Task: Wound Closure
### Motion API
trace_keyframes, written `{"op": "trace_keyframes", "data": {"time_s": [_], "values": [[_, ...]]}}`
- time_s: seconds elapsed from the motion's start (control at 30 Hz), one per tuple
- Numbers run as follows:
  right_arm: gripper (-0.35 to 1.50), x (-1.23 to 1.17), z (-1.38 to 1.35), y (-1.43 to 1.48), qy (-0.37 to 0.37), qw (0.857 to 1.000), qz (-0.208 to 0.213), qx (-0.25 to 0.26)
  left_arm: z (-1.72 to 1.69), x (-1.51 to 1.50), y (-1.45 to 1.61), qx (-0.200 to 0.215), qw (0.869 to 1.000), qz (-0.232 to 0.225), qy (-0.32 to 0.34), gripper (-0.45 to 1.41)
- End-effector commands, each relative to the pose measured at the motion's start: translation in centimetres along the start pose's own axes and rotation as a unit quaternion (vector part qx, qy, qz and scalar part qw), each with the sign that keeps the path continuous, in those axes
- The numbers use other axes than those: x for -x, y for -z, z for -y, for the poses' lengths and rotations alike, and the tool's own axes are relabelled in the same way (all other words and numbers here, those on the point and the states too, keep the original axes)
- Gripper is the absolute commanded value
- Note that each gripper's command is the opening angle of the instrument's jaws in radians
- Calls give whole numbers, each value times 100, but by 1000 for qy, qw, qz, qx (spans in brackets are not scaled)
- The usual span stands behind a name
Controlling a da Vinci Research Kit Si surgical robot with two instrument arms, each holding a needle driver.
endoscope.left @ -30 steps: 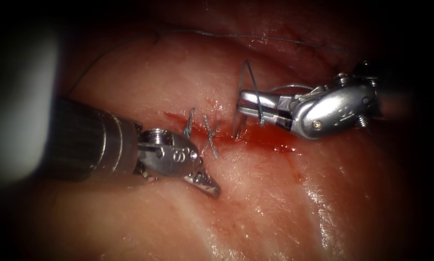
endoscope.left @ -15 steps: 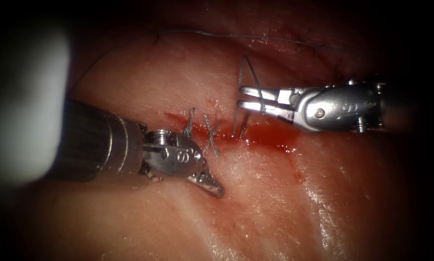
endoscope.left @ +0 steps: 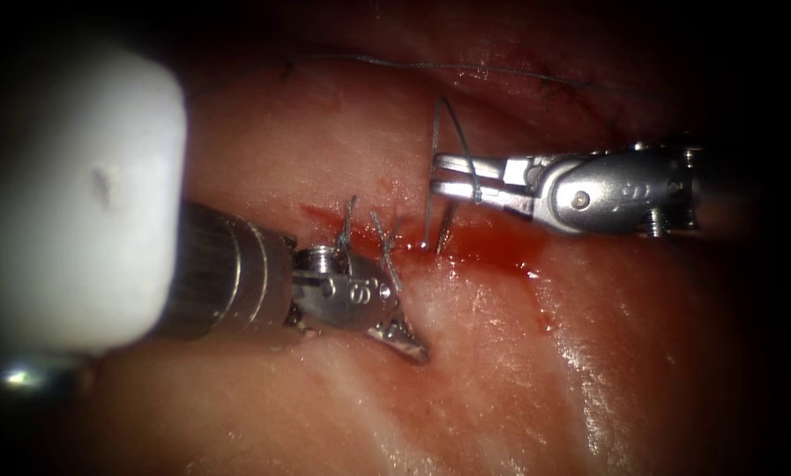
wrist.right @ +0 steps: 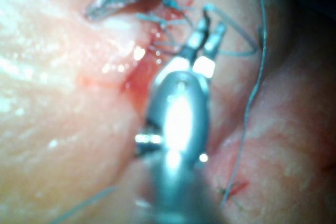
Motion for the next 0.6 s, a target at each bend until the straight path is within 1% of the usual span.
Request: {"op": "trace_keyframes", "data": {"time_s": [0.03, 0.23, 0.6], "values": [[-35, 6, 3, -6, -3, 1000, -1, 0, 0, 3, -9, 2, 1000, 0, 0, -28], [-35, 5, 0, -7, -5, 1000, -1, 0, 2, 7, -7, 3, 1000, 0, -5, -30], [-35, 4, -3, -7, -53, 999, 3, 1, 5, 11, -4, 5, 1000, 0, -1, -28]]}}
